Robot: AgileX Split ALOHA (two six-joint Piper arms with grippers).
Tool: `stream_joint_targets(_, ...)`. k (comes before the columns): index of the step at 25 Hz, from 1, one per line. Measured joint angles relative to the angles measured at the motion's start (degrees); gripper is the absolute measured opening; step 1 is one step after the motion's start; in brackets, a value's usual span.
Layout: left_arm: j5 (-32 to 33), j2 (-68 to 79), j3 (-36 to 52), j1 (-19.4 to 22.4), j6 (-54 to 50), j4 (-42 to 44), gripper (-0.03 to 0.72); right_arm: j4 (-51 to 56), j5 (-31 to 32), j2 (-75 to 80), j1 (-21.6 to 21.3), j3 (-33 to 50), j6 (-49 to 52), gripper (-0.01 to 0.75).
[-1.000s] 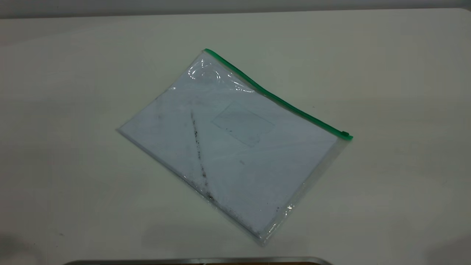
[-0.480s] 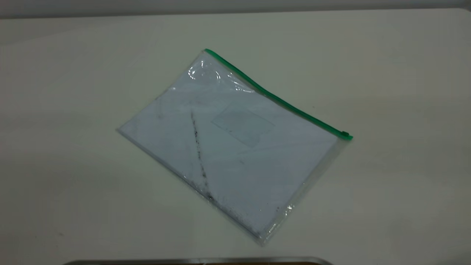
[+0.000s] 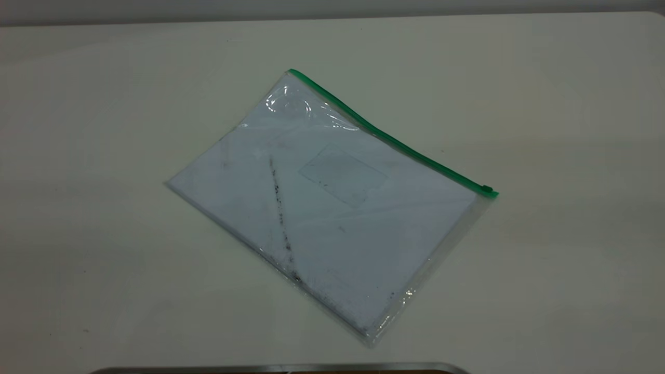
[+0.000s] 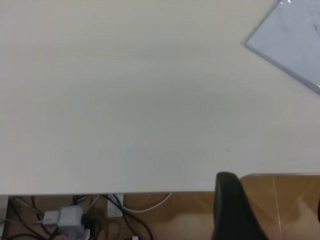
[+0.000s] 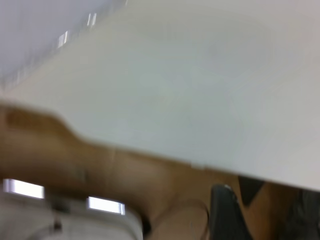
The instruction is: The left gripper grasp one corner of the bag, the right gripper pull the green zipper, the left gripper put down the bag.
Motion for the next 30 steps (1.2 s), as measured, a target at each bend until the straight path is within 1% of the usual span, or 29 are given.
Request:
stream_joint_targets(2, 0.0, 0.0, 0.0, 0.0, -0.1, 0.0, 0.464, 0.6, 0.3, -5.4, -4.3, 0.0, 0.0, 0.466)
stream_joint_targets(5, 0.1, 0.0, 0.0, 0.0, -0.1, 0.0, 0.464, 0.6, 0.8, -14.8, -9.1, 0.0, 0.0, 0.466)
stream_joint_targets(8, 0.1, 0.0, 0.0, 0.0, -0.1, 0.0, 0.464, 0.6, 1.3, -22.8, -11.9, 0.0, 0.0, 0.466)
stream_joint_targets(10, 0.1, 0.0, 0.0, 0.0, -0.1, 0.0, 0.464, 0.6, 1.7, -25.1, -13.0, 0.0, 0.0, 0.466)
stream_joint_targets(15, 0.1, -0.8, 0.0, 0.0, -0.1, 0.0, 0.464, 0.6, 1.8, -25.3, -13.4, 0.0, 0.0, 0.466)
stream_joint_targets(21, 0.7, -7.6, 0.0, -0.3, -0.1, -0.1, 0.464, 0.6, 1.8, -25.3, -13.4, 0.0, 0.0, 0.466)
stream_joint_targets(30, 0.9, -7.6, 0.0, -0.4, -0.3, -0.7, 0.464, 0.6, 1.8, -25.3, -13.4, 0.0, 0.0, 0.466)
